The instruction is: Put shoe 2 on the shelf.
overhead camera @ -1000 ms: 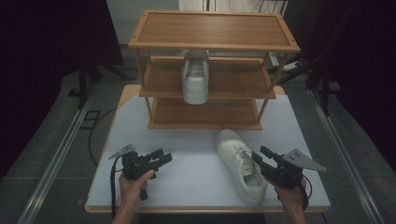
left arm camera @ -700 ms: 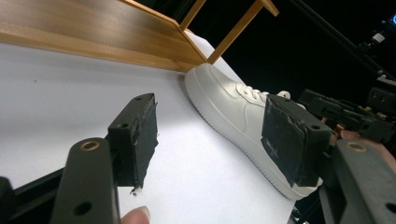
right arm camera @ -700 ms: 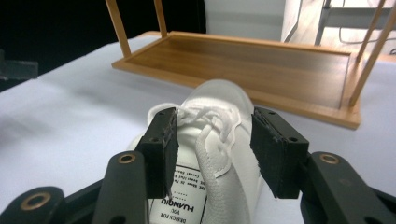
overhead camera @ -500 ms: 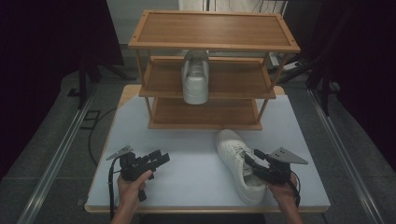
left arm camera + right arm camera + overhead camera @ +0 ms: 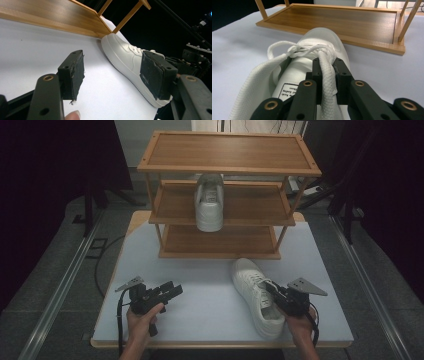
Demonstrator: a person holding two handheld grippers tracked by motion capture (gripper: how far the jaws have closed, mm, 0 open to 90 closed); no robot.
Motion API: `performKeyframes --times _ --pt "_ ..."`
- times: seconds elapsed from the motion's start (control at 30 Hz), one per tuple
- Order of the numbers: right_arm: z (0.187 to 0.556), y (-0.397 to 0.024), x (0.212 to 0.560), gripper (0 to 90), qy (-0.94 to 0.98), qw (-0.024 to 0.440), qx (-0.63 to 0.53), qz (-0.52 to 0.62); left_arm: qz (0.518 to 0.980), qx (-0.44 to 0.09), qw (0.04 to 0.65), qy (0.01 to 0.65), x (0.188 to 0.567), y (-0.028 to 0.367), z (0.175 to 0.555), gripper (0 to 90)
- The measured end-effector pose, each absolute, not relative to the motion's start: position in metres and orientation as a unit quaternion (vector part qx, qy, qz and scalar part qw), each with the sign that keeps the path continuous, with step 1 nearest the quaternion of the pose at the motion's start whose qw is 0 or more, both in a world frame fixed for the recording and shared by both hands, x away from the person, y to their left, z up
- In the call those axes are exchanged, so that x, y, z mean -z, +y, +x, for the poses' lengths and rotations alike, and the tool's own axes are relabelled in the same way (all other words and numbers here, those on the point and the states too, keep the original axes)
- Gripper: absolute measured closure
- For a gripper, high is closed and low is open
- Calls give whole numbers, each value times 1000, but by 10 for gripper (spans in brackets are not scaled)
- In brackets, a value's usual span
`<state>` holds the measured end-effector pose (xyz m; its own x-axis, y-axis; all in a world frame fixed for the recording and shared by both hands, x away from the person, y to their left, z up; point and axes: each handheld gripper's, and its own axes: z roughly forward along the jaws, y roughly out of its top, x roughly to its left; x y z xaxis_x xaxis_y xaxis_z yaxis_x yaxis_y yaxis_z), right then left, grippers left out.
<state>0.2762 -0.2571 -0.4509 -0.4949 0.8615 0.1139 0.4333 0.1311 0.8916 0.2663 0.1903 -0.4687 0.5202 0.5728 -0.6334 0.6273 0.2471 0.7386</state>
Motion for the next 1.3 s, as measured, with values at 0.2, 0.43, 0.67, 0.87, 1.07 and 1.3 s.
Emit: performKeyframes --times 0.2,0.43,0.67,0.87,1.07,1.3 --pt "267 -257 442 823 682 211 -527 462 603 19 625 495 468 197 266 355" --pt "252 -263 421 824 617 164 -606 474 597 18 628 498 466 201 265 356" --pt "242 -262 403 824 588 149 -646 464 593 20 630 502 467 204 265 357" --pt "233 -261 386 824 574 150 -665 455 588 22 633 502 465 206 265 358" --pt "231 -259 369 825 559 163 -674 454 585 21 636 503 463 209 265 359" --pt "243 -252 334 825 538 179 -684 458 584 26 639 500 464 210 264 359"
